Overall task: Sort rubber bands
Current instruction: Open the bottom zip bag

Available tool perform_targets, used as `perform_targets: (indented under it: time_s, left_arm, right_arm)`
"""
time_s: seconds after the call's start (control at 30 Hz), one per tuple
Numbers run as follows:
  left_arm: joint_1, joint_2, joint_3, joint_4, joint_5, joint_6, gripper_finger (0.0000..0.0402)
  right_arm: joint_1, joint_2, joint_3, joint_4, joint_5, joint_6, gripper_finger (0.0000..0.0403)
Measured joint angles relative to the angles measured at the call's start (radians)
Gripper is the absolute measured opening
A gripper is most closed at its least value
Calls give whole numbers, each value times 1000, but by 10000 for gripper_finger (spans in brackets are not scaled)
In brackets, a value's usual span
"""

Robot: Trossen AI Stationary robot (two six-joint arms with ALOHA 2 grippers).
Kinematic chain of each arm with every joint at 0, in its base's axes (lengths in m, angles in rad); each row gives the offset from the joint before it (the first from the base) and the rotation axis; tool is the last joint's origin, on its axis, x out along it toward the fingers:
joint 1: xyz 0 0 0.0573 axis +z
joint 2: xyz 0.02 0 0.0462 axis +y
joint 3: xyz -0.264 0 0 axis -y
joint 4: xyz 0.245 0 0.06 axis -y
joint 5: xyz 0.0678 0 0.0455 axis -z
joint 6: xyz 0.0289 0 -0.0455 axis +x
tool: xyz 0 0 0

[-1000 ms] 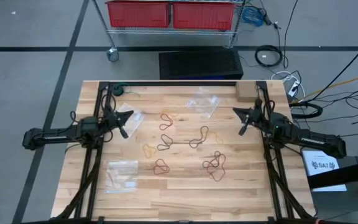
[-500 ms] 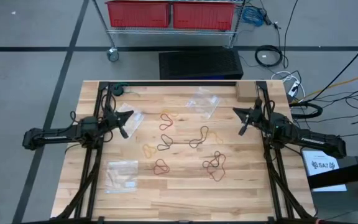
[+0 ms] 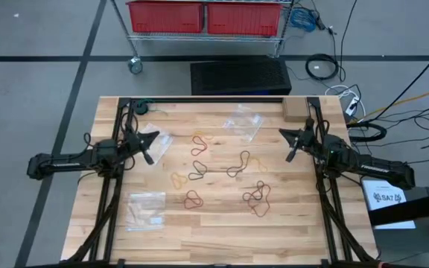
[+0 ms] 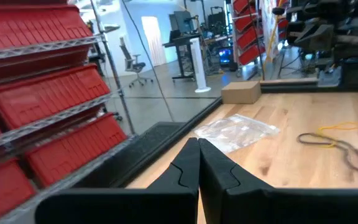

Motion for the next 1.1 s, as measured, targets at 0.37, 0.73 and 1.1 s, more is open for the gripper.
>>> perform_targets:
  time_s: [0.37,0.73,1.1]
  left_arm:
    - [1,0,0,159,65,5,2]
    - [-54,137,35,148,545,-150,11]
    - [-229,545,292,-30,575,-151,3]
  right_arm:
    - [0,0,0,0,0,0,0]
    - [0,0,0,0,0,0,0]
    - [0,0,0,0,0,0,0]
